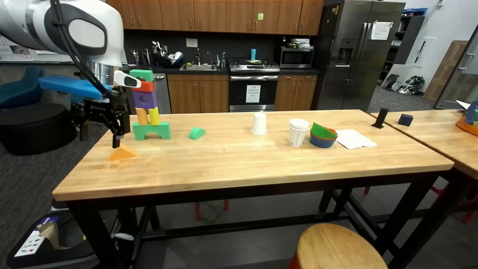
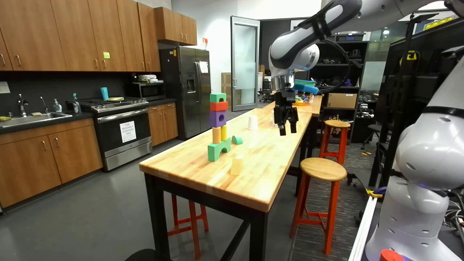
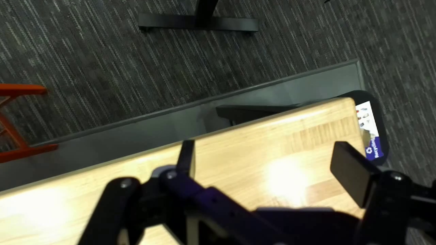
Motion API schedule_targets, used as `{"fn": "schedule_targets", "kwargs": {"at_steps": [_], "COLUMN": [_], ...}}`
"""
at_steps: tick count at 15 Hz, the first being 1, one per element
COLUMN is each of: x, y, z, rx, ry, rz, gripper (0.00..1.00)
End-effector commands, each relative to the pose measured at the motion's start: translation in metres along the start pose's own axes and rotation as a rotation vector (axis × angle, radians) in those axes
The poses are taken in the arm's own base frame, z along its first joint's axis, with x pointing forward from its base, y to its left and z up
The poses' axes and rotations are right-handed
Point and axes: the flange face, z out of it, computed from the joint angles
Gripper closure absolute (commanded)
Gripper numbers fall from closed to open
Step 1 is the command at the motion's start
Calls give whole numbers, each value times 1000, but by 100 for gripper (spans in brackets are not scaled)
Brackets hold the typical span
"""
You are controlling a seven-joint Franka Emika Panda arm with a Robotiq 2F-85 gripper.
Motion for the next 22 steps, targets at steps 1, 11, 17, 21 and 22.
{"fn": "schedule_targets", "kwargs": {"at_steps": [1, 11, 17, 21, 22], "x": [33, 108, 145, 169, 171], "y": [8, 37, 64, 75, 74], "z": [6, 9, 8, -2, -7], "rx": [1, -44, 5, 67, 68], "ry": [36, 164, 148, 141, 147], "rz": [24, 124, 173, 209, 211], "gripper": [0, 0, 0, 0, 0]}}
